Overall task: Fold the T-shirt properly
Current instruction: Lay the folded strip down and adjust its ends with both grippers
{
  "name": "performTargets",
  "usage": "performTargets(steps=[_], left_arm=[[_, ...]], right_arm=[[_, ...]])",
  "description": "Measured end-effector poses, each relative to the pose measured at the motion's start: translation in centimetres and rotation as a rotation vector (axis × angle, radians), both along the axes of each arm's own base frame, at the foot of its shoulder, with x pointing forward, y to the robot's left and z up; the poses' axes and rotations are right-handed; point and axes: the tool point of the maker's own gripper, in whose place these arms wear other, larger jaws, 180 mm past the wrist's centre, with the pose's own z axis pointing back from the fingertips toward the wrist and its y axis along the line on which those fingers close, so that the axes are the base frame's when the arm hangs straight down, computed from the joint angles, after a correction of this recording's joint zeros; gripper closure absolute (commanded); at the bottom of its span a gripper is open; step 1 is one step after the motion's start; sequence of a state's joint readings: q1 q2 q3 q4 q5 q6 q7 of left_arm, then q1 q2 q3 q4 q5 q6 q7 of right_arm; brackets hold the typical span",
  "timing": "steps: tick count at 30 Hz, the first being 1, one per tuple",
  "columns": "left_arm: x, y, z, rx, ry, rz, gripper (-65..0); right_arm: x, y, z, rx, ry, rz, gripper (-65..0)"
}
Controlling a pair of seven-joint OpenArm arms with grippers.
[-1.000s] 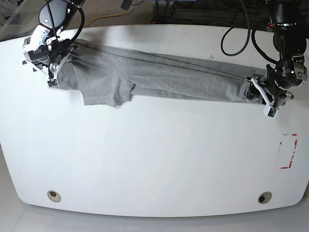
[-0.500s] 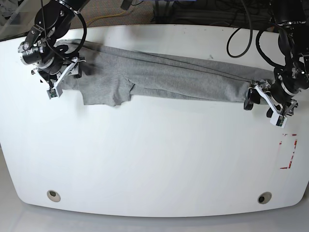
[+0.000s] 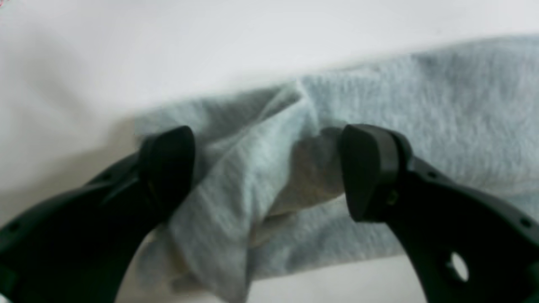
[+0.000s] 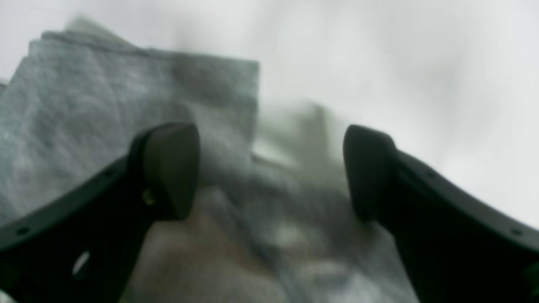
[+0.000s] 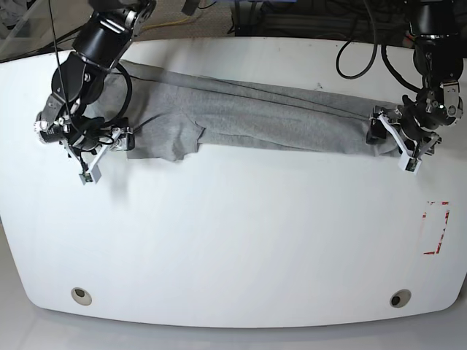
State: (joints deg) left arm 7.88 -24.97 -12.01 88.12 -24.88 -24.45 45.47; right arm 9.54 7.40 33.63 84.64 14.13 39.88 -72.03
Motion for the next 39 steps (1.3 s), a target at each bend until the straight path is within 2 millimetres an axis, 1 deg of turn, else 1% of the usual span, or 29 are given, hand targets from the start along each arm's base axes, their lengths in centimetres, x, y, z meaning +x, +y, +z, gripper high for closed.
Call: performTargets(steps=[3,5,7,8,9,10,11,13,15,18,19,22,25,27,28,29,32,34,37,39], left_arm=[[-0.5,-0.1,-0.4,-0.003,0.015,0.000,-50.6],[-0.5,0.1,-0.5,-0.001,0.017,0.003,-50.6],[-0.5,0.1,-0.5,0.000,0.017,0.003,-50.6],[-0.5,0.1,-0.5,-0.002,0.018,0.003,-50.6],[-0.7,0.0,-0.6,-0.003,0.021,0.003,-50.6],[-0.8,0.0,-0.8,-0.003,0.025,0.004,-50.6],[-1.0,0.0,-0.9,-0.005,0.027,0.004,-50.6],[-1.4,0.0,-1.2,-0.004,0.038,0.004,-50.6],[-1.5,0.0,-1.3,-0.005,0.042,0.004,-50.6],[-1.6,0.1,-1.5,-0.010,0.046,0.009,-50.6],[-1.6,0.2,-1.7,-0.014,0.048,0.015,-50.4],[-1.7,0.4,-2.1,-0.036,0.044,0.028,-50.4],[-1.4,0.7,-2.2,-0.049,0.027,0.040,-50.4],[-1.3,0.6,-2.2,-0.055,0.019,0.043,-50.4],[-1.4,0.6,-2.2,-0.055,0.019,0.043,-50.4],[-1.3,0.6,-2.2,-0.056,0.016,0.043,-50.4],[-1.4,0.7,-2.2,-0.057,0.017,0.044,-50.4],[-1.4,0.7,-2.2,-0.060,0.018,0.046,-50.4],[-1.4,0.7,-2.2,-0.060,0.018,0.048,-50.4],[-1.4,0.7,-2.2,-0.061,0.016,0.048,-50.4]], right_arm=[[0.6,1.3,-1.1,0.032,0.023,0.034,-50.9],[1.1,2.4,-1.3,0.059,0.014,0.057,-50.9],[1.5,3.0,-1.4,0.064,0.009,0.076,-50.7],[1.6,3.2,-1.5,0.064,0.005,0.084,-50.1],[1.7,3.4,-1.4,0.061,-0.003,0.092,-47.7],[1.8,3.6,-1.5,0.061,-0.009,0.100,-43.8],[1.9,3.8,-1.4,0.061,-0.016,0.106,-37.7],[2.0,4.4,-1.5,0.065,-0.018,0.120,-21.9],[1.8,4.7,-1.7,0.073,-0.010,0.124,-0.6],[1.5,4.9,-1.8,0.077,-0.001,0.126,0.0],[1.3,4.6,-1.7,0.060,0.007,0.129,0.0],[0.5,3.7,-0.6,-0.010,0.029,0.145,0.0],[0.8,2.9,2.9,-0.098,-0.052,0.154,0.0],[0.4,2.7,5.1,-0.159,-0.092,0.156,0.0],[0.2,3.0,5.7,-0.167,-0.112,0.164,0.0],[-0.5,3.0,6.0,-0.186,-0.107,0.165,0.0],[-2.6,3.4,6.1,-0.213,-0.104,0.174,0.0],[-4.5,3.2,5.1,-0.223,-0.064,0.179,0.0],[-6.6,2.6,3.8,-0.221,-0.003,0.163,0.0],[-7.1,1.9,3.4,-0.209,-0.013,0.131,0.0]])
